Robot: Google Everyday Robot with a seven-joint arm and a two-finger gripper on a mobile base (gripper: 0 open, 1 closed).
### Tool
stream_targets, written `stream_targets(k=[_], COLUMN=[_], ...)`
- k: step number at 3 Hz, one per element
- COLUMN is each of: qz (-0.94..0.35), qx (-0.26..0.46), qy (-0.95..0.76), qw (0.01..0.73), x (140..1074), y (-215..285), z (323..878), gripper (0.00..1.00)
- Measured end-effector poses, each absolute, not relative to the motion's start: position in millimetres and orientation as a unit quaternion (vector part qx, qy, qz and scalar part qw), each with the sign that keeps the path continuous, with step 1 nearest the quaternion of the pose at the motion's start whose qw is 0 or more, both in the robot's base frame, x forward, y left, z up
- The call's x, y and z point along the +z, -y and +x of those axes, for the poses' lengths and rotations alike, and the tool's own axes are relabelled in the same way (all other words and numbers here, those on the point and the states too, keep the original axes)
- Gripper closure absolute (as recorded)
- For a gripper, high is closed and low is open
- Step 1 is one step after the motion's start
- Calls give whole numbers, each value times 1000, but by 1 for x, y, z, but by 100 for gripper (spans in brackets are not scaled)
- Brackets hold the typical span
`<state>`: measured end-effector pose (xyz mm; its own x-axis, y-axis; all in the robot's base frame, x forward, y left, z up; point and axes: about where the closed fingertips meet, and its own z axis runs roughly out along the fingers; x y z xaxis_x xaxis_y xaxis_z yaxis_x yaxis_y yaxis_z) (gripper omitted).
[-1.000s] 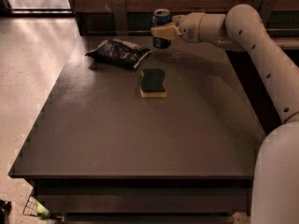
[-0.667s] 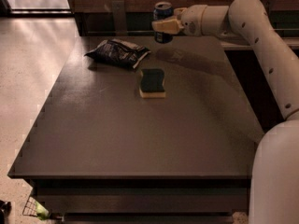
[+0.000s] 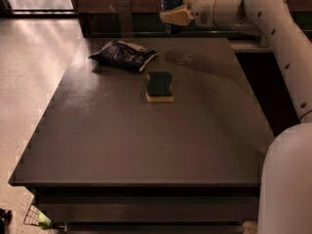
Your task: Pick pepsi can
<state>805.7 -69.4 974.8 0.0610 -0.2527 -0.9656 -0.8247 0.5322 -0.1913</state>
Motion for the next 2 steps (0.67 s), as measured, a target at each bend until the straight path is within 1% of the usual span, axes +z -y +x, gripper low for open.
stream_targets(k=[2], qz=[-429], qx=[232], qy=[-631], qw=[603], x=[988], y=[69], z=[803], gripper=[100])
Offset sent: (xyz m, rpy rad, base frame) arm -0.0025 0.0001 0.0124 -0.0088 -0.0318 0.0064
